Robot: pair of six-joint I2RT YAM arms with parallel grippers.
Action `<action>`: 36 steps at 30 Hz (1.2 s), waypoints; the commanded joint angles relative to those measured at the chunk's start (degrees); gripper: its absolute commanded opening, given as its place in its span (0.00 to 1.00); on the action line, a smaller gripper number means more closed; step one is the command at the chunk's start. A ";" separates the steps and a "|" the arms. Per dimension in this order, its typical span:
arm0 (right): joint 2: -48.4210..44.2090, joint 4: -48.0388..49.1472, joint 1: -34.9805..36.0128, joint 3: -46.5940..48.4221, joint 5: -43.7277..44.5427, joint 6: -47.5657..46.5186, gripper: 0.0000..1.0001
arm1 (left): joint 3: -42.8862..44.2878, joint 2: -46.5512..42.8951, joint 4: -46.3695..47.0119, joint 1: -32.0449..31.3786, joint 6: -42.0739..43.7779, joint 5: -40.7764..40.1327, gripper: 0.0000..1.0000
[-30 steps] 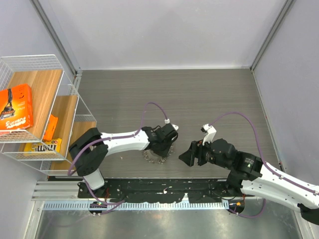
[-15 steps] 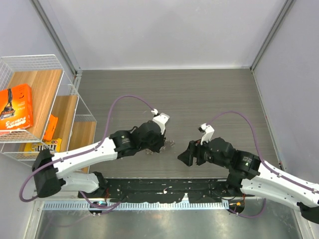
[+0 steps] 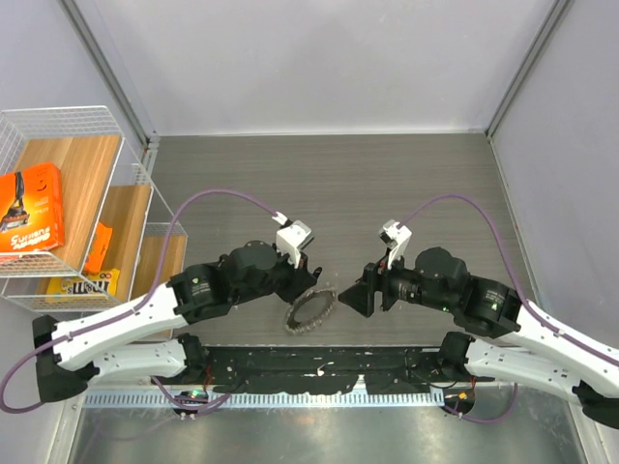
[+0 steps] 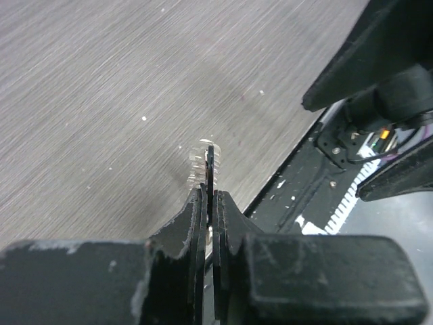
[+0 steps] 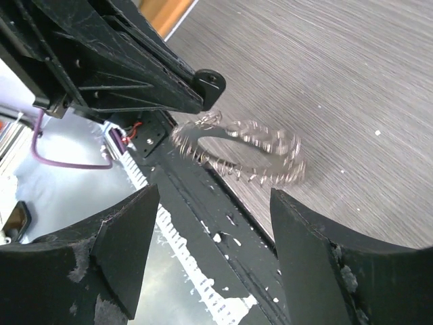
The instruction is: Put the keys on the keyring
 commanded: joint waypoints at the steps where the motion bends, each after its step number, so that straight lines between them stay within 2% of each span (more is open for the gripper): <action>1: 1.51 0.25 0.06 4.69 -6.19 -5.30 0.72 | 0.89 -4.51 5.20 -0.86 0.46 2.78 0.00; 10: 2.57 3.59 3.31 6.45 -7.25 -6.27 0.70 | 2.29 -8.65 5.81 -1.12 -2.09 3.57 0.00; 15: 4.67 3.60 7.26 7.85 -2.43 -6.18 0.70 | 3.52 -9.09 6.51 -1.21 -2.44 4.02 0.00; 22: 4.15 4.12 8.24 8.82 2.95 -7.50 0.70 | 5.28 -8.56 6.69 -1.21 -2.44 6.30 0.00; 31: 6.08 6.84 8.24 10.93 2.16 -16.46 0.67 | 6.77 -8.74 7.31 -1.04 -3.85 12.19 0.00; 36: 6.70 7.37 8.59 12.60 -2.23 -22.87 0.63 | 7.04 -8.83 7.30 -1.12 -4.73 13.94 0.00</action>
